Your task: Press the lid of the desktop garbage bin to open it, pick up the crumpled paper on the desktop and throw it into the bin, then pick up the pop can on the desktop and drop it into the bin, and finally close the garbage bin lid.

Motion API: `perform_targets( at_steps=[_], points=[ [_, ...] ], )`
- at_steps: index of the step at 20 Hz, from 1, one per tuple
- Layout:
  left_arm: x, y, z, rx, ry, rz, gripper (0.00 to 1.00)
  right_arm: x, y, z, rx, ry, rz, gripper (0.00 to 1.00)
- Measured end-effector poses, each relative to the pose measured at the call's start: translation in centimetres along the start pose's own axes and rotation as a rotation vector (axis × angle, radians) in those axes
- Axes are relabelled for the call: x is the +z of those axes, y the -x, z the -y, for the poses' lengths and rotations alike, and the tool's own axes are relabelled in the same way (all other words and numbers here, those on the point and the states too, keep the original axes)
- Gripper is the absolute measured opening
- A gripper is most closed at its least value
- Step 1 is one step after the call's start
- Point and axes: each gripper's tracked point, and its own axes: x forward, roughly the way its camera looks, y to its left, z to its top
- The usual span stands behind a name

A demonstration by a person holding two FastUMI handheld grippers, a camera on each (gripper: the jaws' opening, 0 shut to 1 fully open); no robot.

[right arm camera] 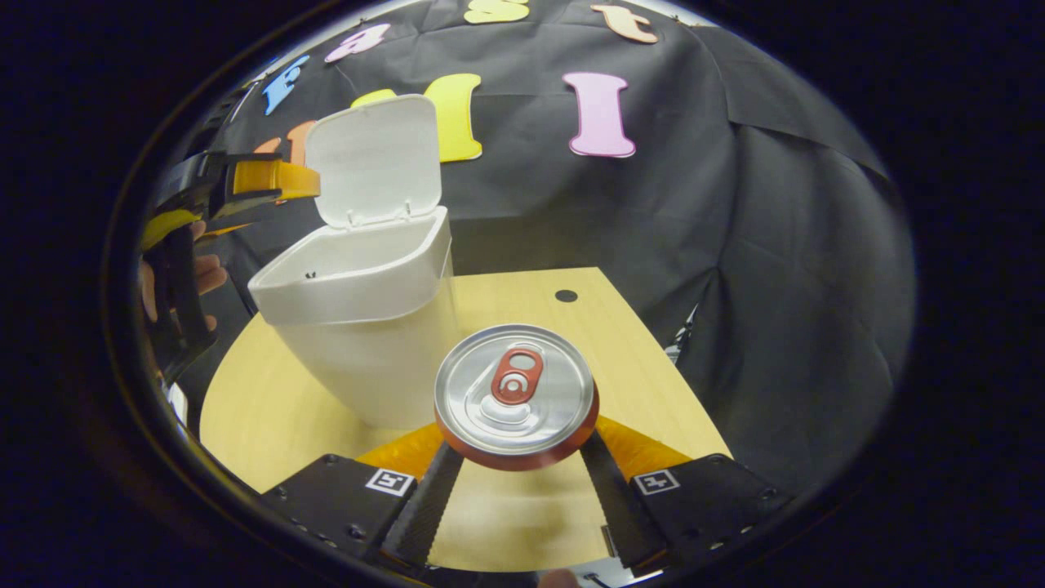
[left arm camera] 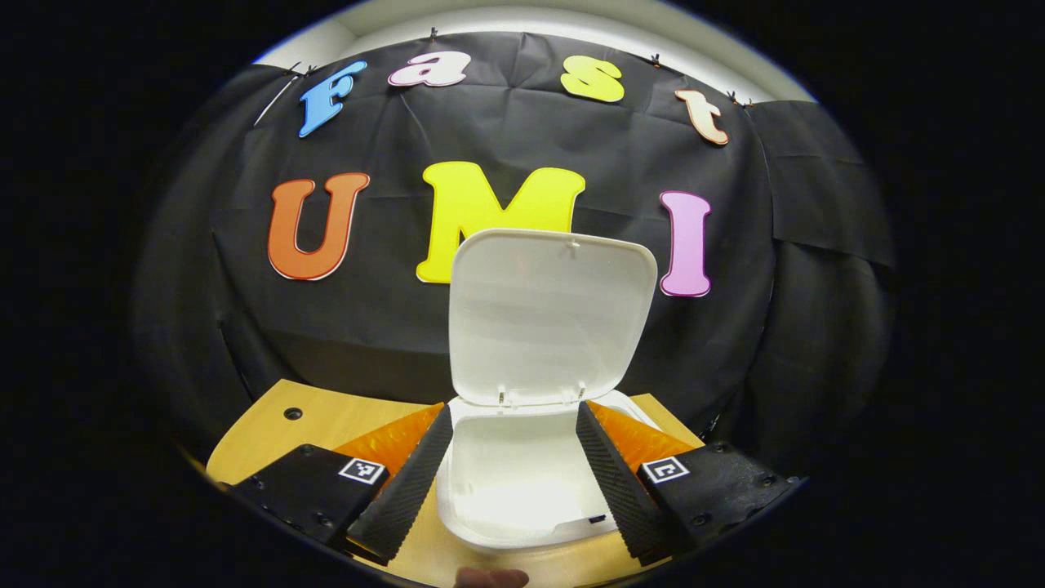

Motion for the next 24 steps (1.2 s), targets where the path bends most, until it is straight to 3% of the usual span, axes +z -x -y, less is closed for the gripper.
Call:
perform_targets(
  at_steps=[5, 9, 15, 21, 24],
  points=[
    [0.0, 2.4, -1.8, 0.009, -0.019, 0.01, 0.98, 3.3, 1.0, -1.0, 0.026, 0.045, 0.024, 0.82],
    [0.3, 5.1, -4.3, 0.05, -0.021, 0.033, 0.98, 8.7, 1.6, -2.9, 0.065, 0.086, 0.095, 0.82],
    [0.3, 9.2, -7.7, 0.137, -0.004, 0.05, 0.98, 15.9, 0.8, -8.4, 0.182, 0.161, 0.183, 0.82],
    [0.4, 12.7, -12.4, 0.282, -0.004, 0.064, 0.98, 16.9, -2.7, -14.7, 0.296, 0.209, 0.15, 0.82],
    [0.2, 14.2, -14.0, 0.348, 0.005, 0.063, 0.98, 16.8, -4.2, -16.0, 0.306, 0.217, 0.121, 0.82]
  ],
)
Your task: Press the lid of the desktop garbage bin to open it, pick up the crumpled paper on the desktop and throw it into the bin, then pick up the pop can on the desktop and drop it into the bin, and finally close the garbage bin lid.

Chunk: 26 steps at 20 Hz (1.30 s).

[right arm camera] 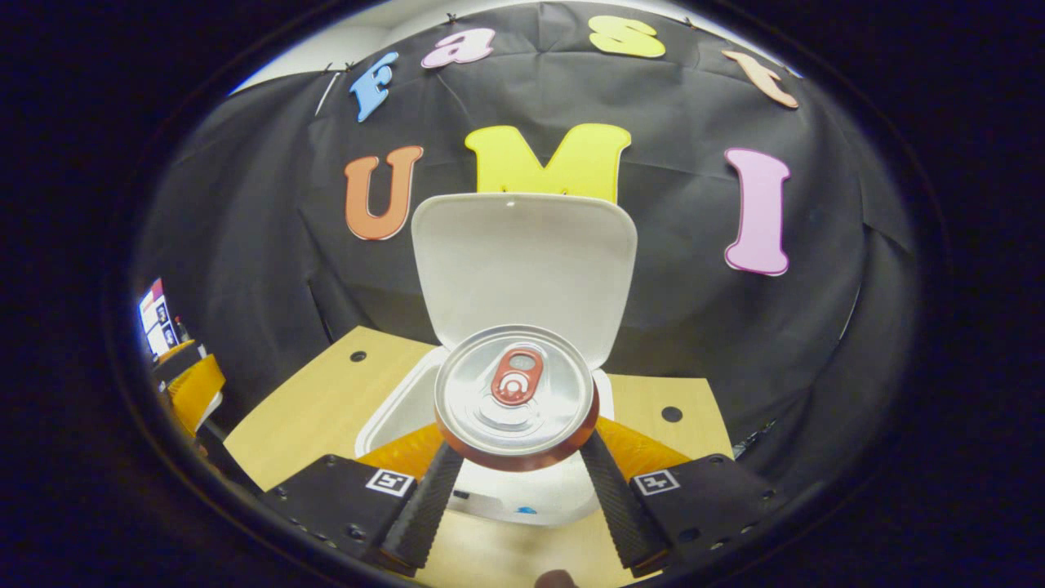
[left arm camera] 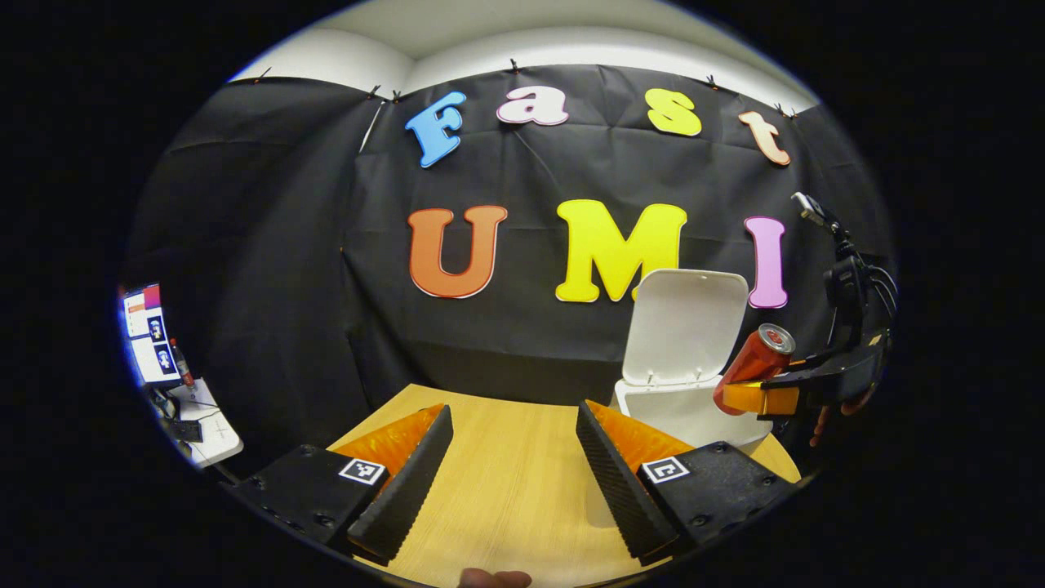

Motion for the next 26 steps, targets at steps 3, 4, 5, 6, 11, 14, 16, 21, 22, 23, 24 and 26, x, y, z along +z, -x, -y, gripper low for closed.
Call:
perform_targets(
  at_steps=[3, 4, 5, 6, 11, 14, 16, 21, 22, 23, 24, 26],
  points=[
    [-0.6, 0.5, -1.0, 0.036, 0.022, -0.023, 0.98, -0.5, -1.6, -0.2, 0.004, -0.008, -0.027, 0.82],
    [-0.7, 0.7, -1.3, 0.046, 0.026, -0.026, 0.98, -0.5, -1.9, -0.2, 0.004, -0.008, -0.034, 0.82],
    [-0.8, 0.8, -1.4, 0.054, 0.027, -0.024, 0.98, -0.7, -2.2, -0.2, 0.003, -0.008, -0.038, 0.82],
    [-0.7, 0.7, -1.6, 0.061, 0.026, -0.023, 0.98, -0.6, -2.3, -0.2, 0.001, -0.007, -0.04, 0.82],
    [-1.3, 0.4, -1.3, 0.051, 0.038, -0.046, 0.98, -1.2, -3.0, 0.0, -0.01, -0.022, -0.059, 0.82],
    [-1.1, 0.0, -1.2, 0.042, 0.038, -0.049, 0.98, -1.4, -3.3, 0.3, -0.021, -0.031, -0.07, 0.82],
    [-1.2, -0.2, -1.2, 0.038, 0.033, -0.049, 0.98, -1.4, -3.4, 0.5, -0.034, -0.037, -0.07, 0.83],
    [-1.5, -0.5, -0.7, 0.023, 0.04, -0.056, 0.98, -0.8, -2.7, 1.8, -0.061, -0.06, -0.037, 0.87],
    [-1.5, -0.6, -0.5, 0.017, 0.043, -0.056, 0.98, -0.5, -2.4, 2.3, -0.072, -0.066, -0.023, 0.87],
    [-1.4, -0.7, -0.2, 0.009, 0.046, -0.055, 0.98, -0.2, -2.2, 2.9, -0.084, -0.071, -0.007, 0.87],
    [-1.5, -0.9, 0.1, 0.001, 0.047, -0.056, 0.98, 0.1, -1.8, 3.4, -0.1, -0.069, 0.008, 0.87],
    [-1.7, -1.1, 0.6, -0.015, 0.046, -0.057, 0.98, 0.8, -1.2, 4.3, -0.127, -0.059, 0.042, 0.89]
  ],
)
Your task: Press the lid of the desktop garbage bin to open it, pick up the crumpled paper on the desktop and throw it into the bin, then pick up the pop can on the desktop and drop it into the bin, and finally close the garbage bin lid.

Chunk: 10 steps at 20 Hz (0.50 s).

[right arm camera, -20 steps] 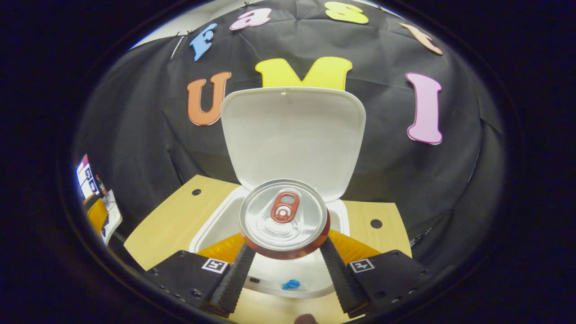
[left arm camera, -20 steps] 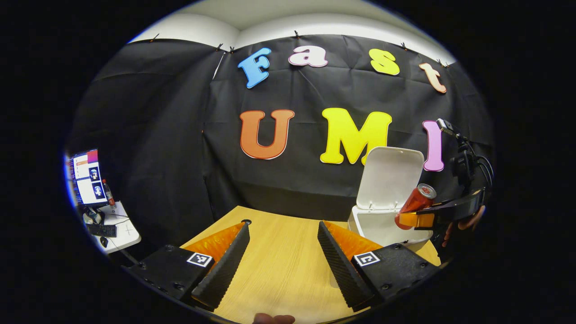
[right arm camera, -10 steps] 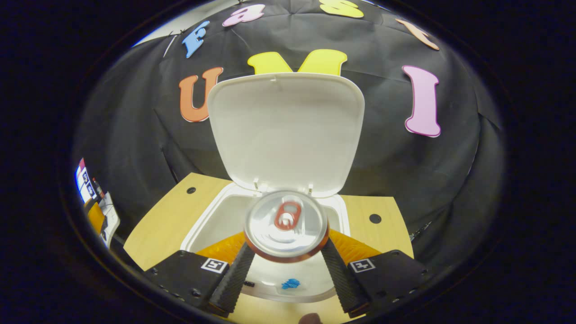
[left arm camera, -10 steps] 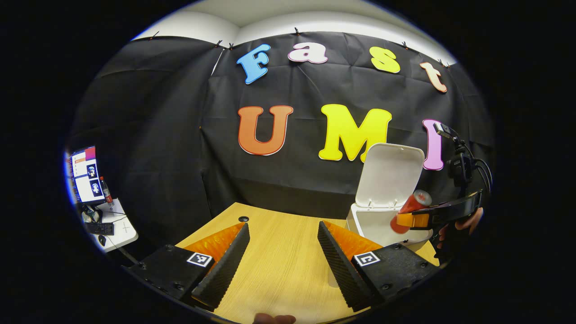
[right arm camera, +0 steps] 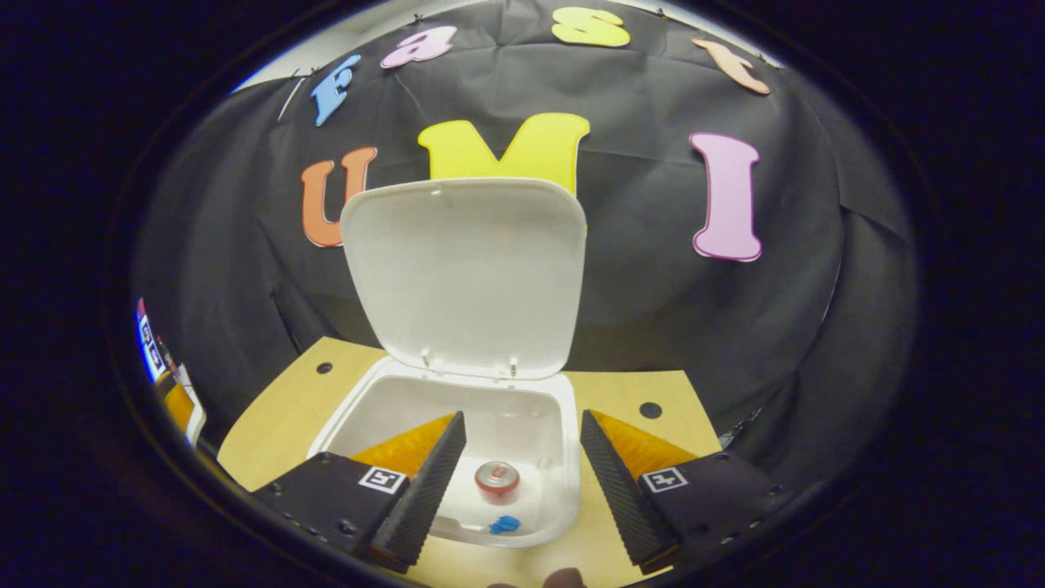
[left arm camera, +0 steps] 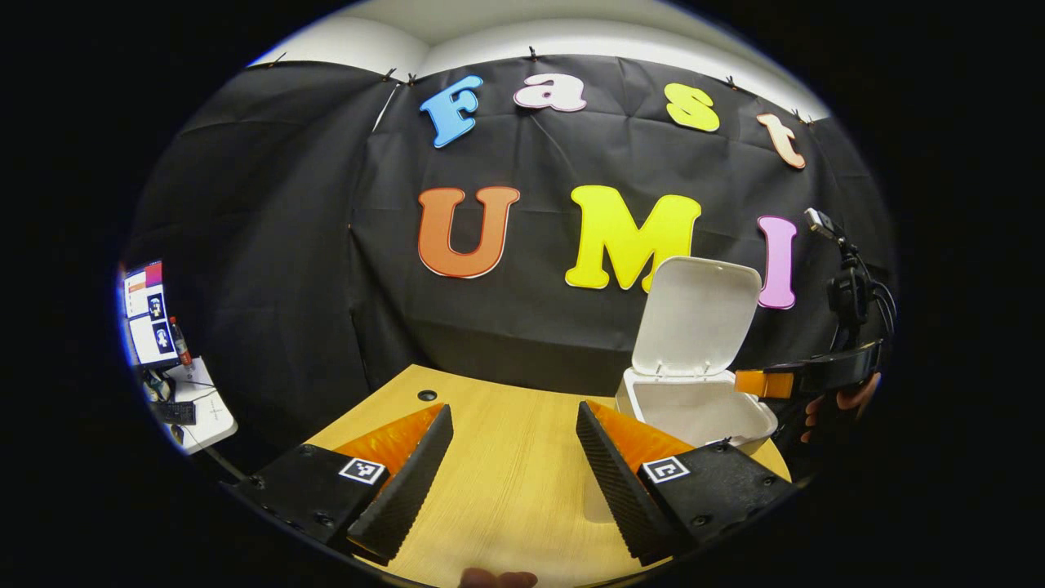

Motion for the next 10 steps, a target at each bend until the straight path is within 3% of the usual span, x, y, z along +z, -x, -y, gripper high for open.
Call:
perform_targets(
  at_steps=[10],
  points=[
    [0.9, 0.2, 1.8, -0.054, -0.012, 0.027, 0.98, 3.4, 3.2, -0.4, -0.013, 0.017, 0.102, 0.91]
  ],
)
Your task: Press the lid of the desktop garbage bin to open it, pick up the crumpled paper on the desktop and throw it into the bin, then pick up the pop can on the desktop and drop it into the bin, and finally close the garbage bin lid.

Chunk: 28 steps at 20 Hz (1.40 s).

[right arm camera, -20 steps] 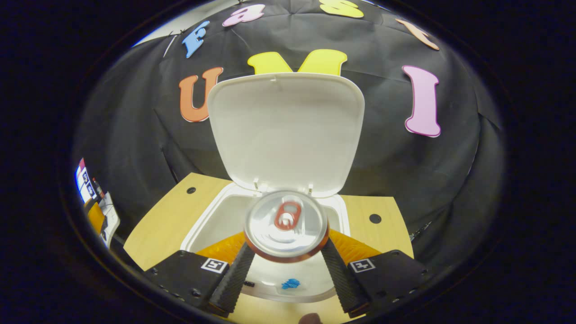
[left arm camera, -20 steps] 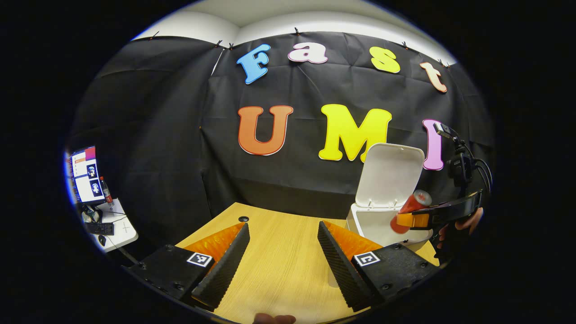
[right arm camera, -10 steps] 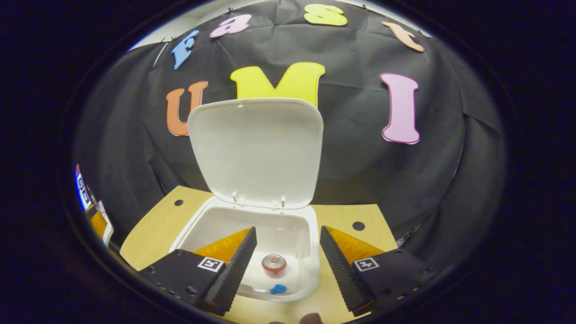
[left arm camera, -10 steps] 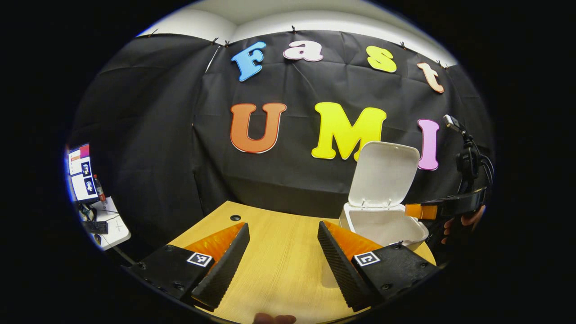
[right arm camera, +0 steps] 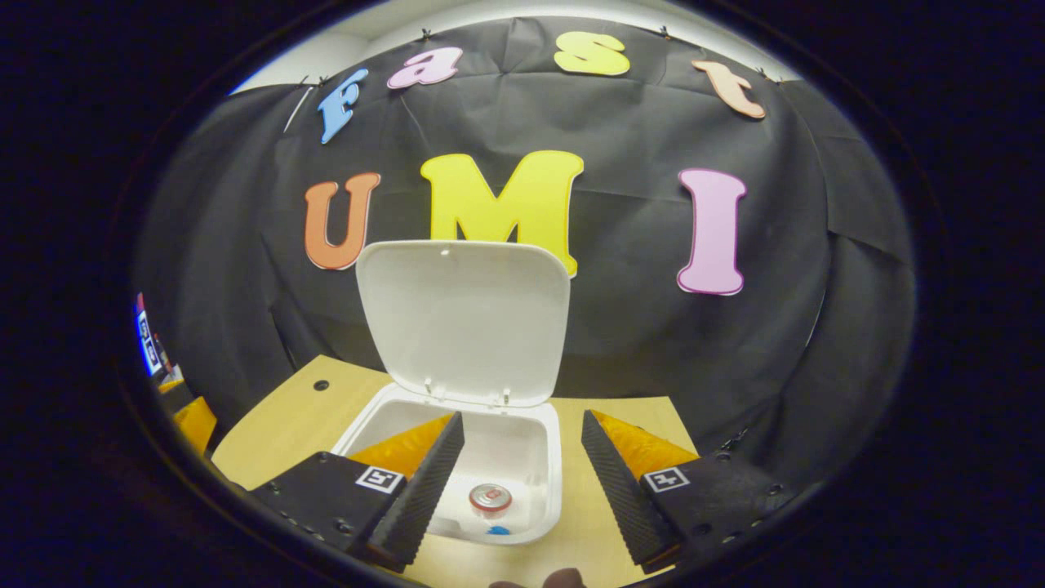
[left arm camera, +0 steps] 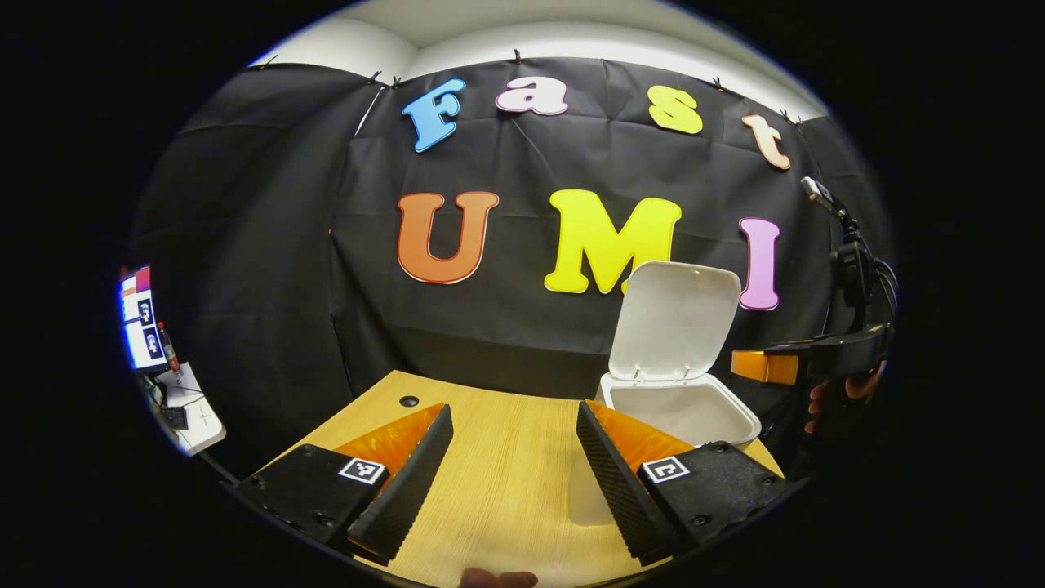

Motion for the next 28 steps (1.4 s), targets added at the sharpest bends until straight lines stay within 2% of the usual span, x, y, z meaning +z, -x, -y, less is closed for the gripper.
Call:
perform_targets(
  at_steps=[8, 15, 21, 22, 28],
  points=[
    [0.7, 1.4, 0.0, -0.005, -0.015, 0.032, 0.98, 8.5, 2.1, -2.1, 0.035, -0.054, 0.146, 0.91],
    [2.3, 2.6, -1.6, 0.041, -0.003, 0.063, 0.98, 13.9, 0.1, -4.6, 0.065, -0.037, 0.22, 0.92],
    [2.6, 3.6, -2.9, 0.086, -0.015, 0.077, 1.0, 14.6, -4.3, -6.0, 0.059, -0.034, 0.177, 0.93],
    [2.7, 3.7, -3.1, 0.095, -0.015, 0.079, 0.98, 14.5, -4.8, -6.1, 0.06, -0.041, 0.169, 0.93],
    [2.2, 4.2, -3.9, 0.128, -0.001, 0.067, 0.98, 13.9, -7.2, -5.1, 0.025, -0.058, 0.132, 0.94]
  ],
)
